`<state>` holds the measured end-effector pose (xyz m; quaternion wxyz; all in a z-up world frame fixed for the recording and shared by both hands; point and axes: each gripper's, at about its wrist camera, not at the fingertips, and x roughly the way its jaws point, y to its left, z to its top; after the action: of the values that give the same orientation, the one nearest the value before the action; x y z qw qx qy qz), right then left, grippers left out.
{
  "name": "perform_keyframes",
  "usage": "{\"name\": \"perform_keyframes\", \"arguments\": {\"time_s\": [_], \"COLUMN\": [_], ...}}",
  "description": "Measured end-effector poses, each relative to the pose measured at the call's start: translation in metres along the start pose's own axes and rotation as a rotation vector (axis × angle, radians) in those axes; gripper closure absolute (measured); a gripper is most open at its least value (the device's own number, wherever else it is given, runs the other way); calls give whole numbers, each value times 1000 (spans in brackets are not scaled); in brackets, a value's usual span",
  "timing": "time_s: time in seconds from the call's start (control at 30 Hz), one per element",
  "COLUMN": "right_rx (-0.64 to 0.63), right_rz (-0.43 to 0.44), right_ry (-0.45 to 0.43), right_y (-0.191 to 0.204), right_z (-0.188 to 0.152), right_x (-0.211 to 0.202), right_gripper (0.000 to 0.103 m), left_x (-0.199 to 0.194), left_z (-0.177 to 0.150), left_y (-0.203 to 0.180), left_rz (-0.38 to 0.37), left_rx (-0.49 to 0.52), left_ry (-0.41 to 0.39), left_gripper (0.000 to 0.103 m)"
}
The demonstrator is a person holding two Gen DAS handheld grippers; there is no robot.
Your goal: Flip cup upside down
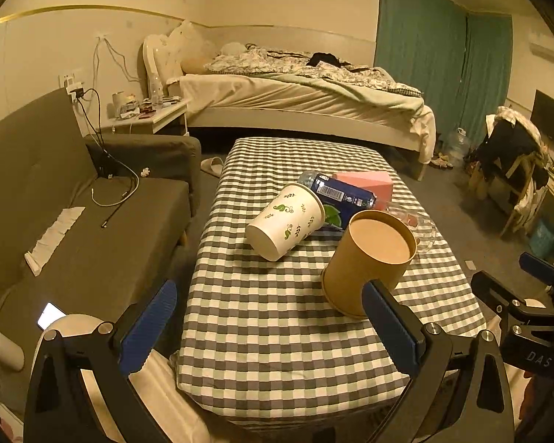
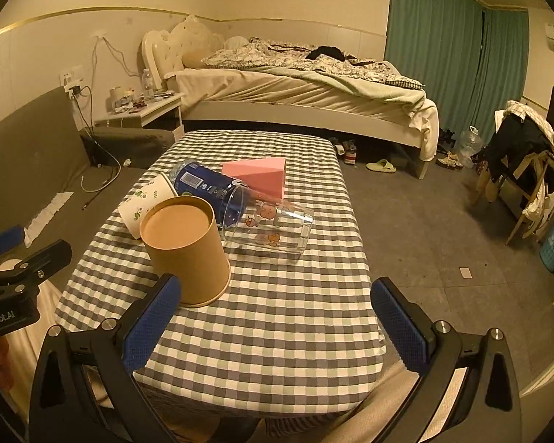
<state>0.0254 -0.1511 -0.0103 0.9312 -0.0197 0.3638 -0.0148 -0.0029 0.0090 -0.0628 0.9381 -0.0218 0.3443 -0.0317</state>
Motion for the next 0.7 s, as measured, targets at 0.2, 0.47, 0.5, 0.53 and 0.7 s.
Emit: {"name": "perform_keyframes", "arguments": {"time_s": [0.2,0.47,0.5,0.53,0.7], "right_rx": [6,9,10,11,12], "right_rz": [6,3,3,4,3], "right_ry": [-5,-7,-7,-6,-5], "right_y": [-1,-2,-2,-2,-3], "right_z": [0,1,1,1,0], "right_x": [-3,-6,-6,-6,-6], "right_gripper": [0,0,0,0,0], "left_x": [0,0,0,0,0], "left_z": [-1,-1,-1,-1,-1], "left_y": [-1,0,0,0,-1], "left_rz": [2,2,2,3,3], "left_rx": [2,1,1,1,2], "left_ry": [-3,-2,-2,-2,-2], "left_gripper": [0,0,0,0,0]}}
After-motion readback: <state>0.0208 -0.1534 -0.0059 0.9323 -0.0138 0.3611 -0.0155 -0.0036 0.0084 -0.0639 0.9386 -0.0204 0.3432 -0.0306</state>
